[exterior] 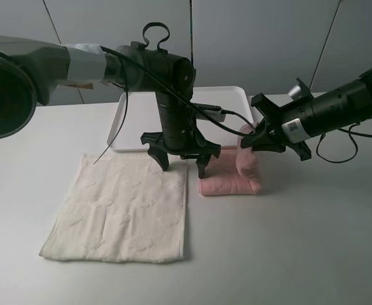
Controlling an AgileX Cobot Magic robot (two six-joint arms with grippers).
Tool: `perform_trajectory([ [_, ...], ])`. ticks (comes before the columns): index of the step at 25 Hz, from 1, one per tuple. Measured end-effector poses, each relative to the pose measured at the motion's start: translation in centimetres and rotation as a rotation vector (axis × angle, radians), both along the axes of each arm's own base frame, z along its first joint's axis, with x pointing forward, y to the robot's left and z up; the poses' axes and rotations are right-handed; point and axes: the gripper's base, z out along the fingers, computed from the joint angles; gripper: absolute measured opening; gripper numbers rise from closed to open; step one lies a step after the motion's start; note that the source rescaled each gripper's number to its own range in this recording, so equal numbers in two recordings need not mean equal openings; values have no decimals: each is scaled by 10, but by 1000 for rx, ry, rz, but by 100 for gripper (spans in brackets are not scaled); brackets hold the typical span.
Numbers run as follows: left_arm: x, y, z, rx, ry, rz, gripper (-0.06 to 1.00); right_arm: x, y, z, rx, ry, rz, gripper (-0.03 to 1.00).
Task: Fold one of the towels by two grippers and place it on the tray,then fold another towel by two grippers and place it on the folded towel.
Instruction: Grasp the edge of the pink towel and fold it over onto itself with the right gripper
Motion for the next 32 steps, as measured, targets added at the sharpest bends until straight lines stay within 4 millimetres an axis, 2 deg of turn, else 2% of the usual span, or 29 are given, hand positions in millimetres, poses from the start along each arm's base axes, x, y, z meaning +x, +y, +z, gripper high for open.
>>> perform_trajectory([
  [6,0,0,0,-2,1,-16,100,1,0,0,3,-11,-5,4],
  [15,7,8,1,-67,48,29,100,-1,14,-1,2,-14,-6,4],
  [24,9,10,-1,-81,73,27,100,1,30,-27,103,55,-22,4],
  [32,14,16,0,-105,88,7,100,2,31,-29,106,36,-18,4],
])
